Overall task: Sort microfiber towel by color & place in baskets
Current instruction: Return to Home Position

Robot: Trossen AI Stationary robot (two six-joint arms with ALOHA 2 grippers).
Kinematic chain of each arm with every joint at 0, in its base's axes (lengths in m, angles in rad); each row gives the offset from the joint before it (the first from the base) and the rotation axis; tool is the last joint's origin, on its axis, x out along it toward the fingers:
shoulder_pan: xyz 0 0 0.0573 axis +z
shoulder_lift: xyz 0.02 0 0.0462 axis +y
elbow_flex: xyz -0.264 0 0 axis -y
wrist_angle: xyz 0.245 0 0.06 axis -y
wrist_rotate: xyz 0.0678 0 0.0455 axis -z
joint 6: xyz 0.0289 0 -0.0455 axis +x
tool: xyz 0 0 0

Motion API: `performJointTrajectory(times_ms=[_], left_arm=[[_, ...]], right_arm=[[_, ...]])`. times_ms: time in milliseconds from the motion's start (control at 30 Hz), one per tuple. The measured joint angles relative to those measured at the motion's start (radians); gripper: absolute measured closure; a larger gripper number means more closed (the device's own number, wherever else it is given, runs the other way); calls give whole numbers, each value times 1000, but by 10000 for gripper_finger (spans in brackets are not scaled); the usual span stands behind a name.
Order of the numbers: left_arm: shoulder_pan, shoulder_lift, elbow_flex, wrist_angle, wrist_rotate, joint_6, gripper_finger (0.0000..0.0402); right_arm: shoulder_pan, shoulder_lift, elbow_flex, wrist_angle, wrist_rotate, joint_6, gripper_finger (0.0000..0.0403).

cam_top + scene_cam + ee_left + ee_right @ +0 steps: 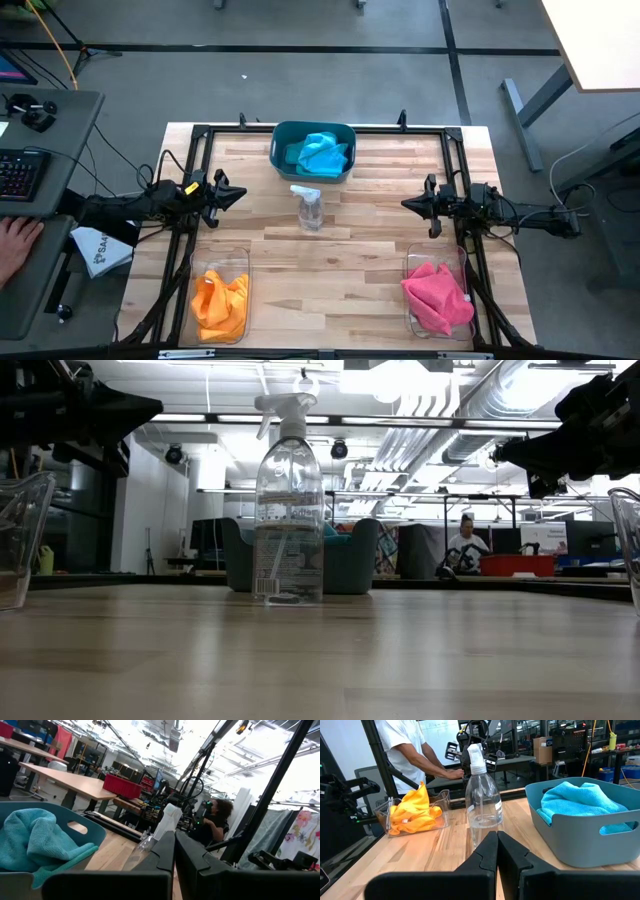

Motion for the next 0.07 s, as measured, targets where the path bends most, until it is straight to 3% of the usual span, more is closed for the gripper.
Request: performJointTrajectory(times_ms=[67], left_arm=[[0,0,0,0,0,0,401]], right_arm=[[0,0,0,0,0,0,402]])
